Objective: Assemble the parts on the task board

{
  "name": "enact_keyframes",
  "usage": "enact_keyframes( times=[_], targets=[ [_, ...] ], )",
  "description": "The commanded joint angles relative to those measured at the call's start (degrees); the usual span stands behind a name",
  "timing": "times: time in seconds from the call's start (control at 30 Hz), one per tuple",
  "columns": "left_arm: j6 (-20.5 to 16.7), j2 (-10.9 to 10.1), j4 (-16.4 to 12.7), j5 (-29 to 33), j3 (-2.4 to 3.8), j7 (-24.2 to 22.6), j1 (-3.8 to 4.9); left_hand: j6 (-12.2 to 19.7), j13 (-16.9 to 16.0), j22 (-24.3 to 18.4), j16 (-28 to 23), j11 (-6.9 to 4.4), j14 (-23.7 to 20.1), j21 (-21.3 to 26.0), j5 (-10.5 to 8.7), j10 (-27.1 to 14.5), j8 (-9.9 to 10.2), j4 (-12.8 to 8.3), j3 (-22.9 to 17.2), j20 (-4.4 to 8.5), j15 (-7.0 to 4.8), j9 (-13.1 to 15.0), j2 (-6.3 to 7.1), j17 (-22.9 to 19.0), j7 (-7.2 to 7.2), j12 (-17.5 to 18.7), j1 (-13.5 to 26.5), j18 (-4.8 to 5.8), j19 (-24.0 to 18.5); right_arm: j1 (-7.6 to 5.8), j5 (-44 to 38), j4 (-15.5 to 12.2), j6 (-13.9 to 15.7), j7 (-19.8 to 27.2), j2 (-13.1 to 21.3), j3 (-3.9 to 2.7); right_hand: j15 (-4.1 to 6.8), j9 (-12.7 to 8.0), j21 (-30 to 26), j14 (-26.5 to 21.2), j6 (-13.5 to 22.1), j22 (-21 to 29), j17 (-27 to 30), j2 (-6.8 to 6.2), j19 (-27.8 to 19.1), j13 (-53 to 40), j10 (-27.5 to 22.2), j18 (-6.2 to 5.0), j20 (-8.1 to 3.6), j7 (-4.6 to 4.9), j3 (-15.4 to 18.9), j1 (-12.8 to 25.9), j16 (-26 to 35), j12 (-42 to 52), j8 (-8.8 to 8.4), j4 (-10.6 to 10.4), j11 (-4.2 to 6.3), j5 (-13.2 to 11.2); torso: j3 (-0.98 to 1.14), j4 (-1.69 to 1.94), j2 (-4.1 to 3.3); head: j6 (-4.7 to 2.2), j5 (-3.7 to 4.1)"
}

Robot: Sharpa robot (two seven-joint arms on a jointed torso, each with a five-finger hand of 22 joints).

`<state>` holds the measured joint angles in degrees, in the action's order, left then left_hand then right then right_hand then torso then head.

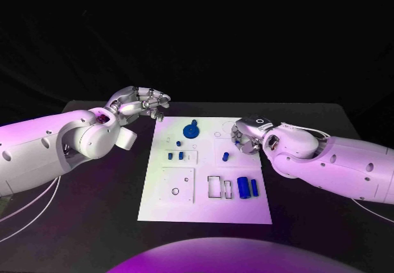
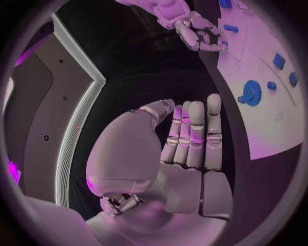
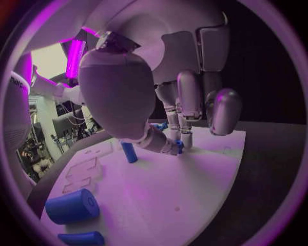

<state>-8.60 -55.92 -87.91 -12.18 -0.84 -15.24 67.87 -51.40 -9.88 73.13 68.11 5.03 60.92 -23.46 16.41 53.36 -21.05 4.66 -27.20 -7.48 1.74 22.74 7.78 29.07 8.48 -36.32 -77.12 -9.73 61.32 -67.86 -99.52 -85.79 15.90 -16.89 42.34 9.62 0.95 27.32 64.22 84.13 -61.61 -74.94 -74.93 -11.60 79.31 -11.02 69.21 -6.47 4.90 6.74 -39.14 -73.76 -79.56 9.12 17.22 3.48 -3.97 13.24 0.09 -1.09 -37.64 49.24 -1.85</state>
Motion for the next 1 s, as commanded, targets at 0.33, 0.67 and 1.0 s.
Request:
enact_keyframes(
  times=[0.33, 0.67, 1.0],
  targets=[
    [1.20, 0.14, 0.07, -0.25, 0.04, -0.03, 0.03, 0.31, 0.02, -0.07, -0.36, 0.16, 0.00, 0.45, -0.10, -0.53, -0.21, 0.16, 0.25, -0.04, -0.29, 0.09, 0.02, -0.09, 0.05, -0.25, 0.40, -0.57, 0.14, -0.87, 1.03, -3.64, 2.12, 0.19, 2.86, -0.61, 0.45, 0.19, 0.60, 3.01, -0.37, -0.57, -0.38, 0.19, 0.28, -0.17, 1.18, 0.91, -0.35, -0.05, -0.08, 0.40, -0.51, -0.09, 0.38, 0.08, 0.91, -0.45, -0.04, -0.01, 0.02, -0.15, -0.05],
    [1.44, 0.20, 0.16, -0.08, 0.04, 0.07, 0.03, 0.36, 0.04, -0.08, -0.37, 0.19, -0.01, 0.49, -0.07, -0.62, -0.23, 0.16, 0.25, -0.05, -0.28, 0.13, 0.04, -0.09, 0.07, -0.22, 0.42, -0.56, 0.14, -1.60, 1.92, -11.05, 3.41, 0.27, 5.35, -1.22, 0.45, 0.20, 0.67, 3.03, -0.37, -0.62, -0.47, 0.19, 0.31, -0.17, 1.18, 0.92, -0.35, -0.05, -0.08, 0.41, -0.58, -0.11, 0.38, 0.07, 0.91, -0.47, -0.03, -0.06, 0.05, -0.31, -0.29],
    [1.78, 1.02, 0.88, 0.13, 0.03, 0.18, 0.03, 0.36, 0.04, -0.08, -0.37, 0.19, -0.01, 0.49, -0.07, -0.62, -0.23, 0.16, 0.25, -0.05, -0.28, 0.13, 0.04, -0.09, 0.07, -0.22, 0.42, -0.56, 0.14, -1.64, 1.80, -15.03, 2.75, 0.51, 1.05, -1.33, 0.45, 0.25, 0.53, 3.03, -0.29, -0.55, -0.44, 0.20, 0.24, -0.19, 1.12, 0.90, -0.36, -0.05, -0.11, 0.44, -0.58, -0.19, 0.35, 0.05, 0.90, -0.52, 0.05, -0.04, 0.08, -0.67, -1.12]
  ],
)
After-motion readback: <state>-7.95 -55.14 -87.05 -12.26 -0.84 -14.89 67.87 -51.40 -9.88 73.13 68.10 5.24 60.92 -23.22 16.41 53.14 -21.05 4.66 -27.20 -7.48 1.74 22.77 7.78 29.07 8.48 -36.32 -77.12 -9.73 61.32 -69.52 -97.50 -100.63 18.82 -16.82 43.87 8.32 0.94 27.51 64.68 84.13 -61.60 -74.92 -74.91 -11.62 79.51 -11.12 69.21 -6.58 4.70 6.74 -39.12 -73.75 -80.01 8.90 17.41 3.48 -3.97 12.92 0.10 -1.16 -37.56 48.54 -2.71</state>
